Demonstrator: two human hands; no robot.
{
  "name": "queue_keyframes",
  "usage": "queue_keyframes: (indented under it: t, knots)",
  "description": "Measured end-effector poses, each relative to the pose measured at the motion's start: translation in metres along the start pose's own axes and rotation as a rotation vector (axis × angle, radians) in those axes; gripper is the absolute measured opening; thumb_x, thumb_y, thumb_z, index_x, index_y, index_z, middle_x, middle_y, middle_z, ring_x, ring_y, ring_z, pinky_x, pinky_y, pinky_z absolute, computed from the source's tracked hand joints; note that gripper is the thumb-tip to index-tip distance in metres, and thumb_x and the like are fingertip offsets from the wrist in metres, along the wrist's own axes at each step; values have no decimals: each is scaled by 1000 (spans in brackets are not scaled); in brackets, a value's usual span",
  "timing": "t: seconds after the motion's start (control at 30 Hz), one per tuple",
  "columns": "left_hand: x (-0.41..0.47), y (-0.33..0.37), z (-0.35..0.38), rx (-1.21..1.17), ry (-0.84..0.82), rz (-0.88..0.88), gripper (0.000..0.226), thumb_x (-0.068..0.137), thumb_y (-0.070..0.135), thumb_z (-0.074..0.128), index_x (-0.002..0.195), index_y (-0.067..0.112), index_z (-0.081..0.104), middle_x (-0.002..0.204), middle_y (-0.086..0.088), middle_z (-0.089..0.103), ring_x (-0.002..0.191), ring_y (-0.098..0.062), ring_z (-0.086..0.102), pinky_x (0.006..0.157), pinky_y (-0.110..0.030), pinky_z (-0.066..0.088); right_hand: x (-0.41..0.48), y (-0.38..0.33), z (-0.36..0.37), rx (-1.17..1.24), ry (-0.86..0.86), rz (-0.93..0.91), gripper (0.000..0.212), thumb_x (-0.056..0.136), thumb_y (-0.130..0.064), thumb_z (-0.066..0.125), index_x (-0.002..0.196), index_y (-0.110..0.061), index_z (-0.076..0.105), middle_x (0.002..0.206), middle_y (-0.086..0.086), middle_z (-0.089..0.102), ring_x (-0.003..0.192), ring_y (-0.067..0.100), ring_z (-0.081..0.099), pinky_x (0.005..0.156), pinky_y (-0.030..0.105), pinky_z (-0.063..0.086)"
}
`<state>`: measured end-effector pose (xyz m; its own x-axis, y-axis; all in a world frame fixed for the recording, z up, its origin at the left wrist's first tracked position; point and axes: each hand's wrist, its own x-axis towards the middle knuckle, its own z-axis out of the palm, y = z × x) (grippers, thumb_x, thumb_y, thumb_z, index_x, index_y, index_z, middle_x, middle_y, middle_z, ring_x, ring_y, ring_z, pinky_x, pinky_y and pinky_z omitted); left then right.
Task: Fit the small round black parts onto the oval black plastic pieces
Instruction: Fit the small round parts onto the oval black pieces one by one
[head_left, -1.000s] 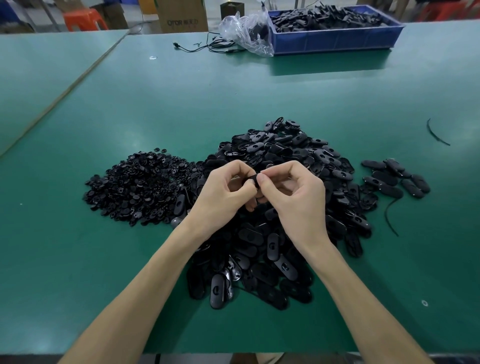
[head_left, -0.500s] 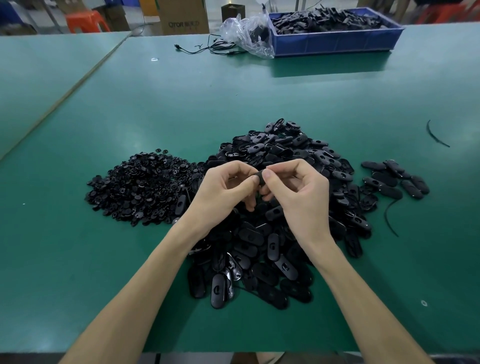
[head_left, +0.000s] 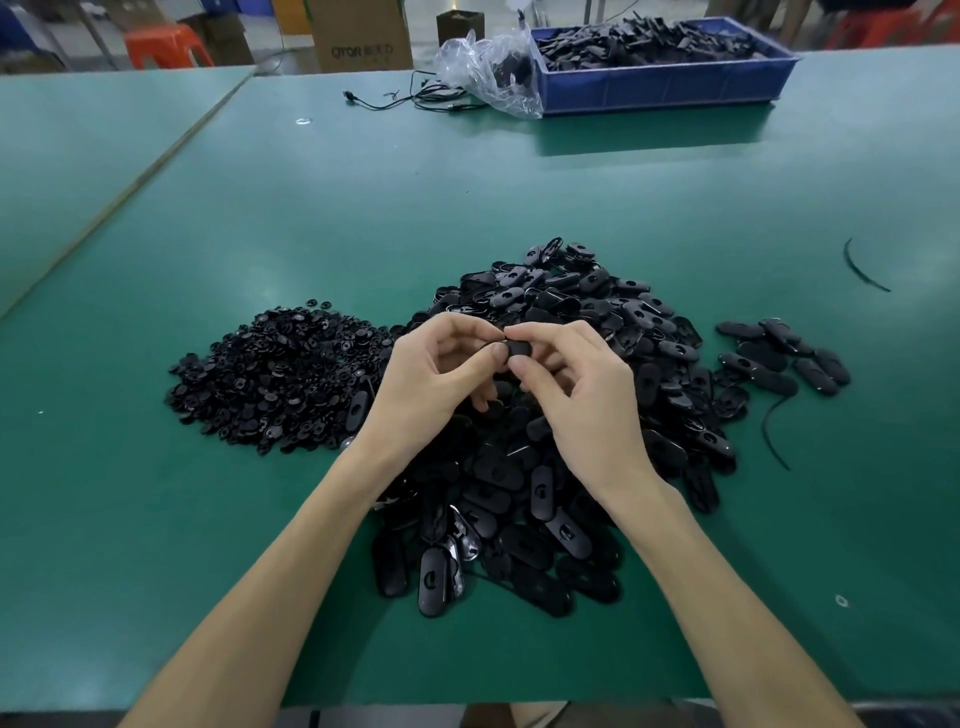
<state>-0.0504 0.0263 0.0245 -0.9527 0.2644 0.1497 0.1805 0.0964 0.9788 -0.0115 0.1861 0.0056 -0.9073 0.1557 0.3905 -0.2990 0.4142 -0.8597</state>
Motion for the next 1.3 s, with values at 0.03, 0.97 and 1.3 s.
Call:
queue_keyframes:
  t: [0.03, 0.97, 1.3]
  knots:
    - [0, 0, 0, 0, 5, 0, 16, 98, 4, 67, 111, -5, 66, 75, -7, 71, 57, -15, 63, 55, -24, 53, 0, 0, 0, -23, 3, -6, 25, 97, -9, 73, 119, -22, 75, 99, -6, 61, 86, 12, 63, 81, 30, 57]
    - [20, -38, -65, 1154, 395, -147, 33, 106, 14, 52, 134, 3, 65, 137, -23, 60, 127, -44, 48, 107, -53, 37, 12, 70, -138, -642, 410, 462, 26, 104, -23, 61, 124, -8, 67, 114, 12, 64, 110, 29, 59, 94, 37, 44]
    - [22, -40, -67, 1159, 484, -140, 15, 101, 20, 65, 110, 10, 72, 122, -20, 59, 122, -41, 45, 106, -51, 29, 13, 49, -123, -663, 342, 294, 22, 104, -16, 60, 123, -8, 66, 111, 6, 59, 112, 27, 58, 95, 36, 45]
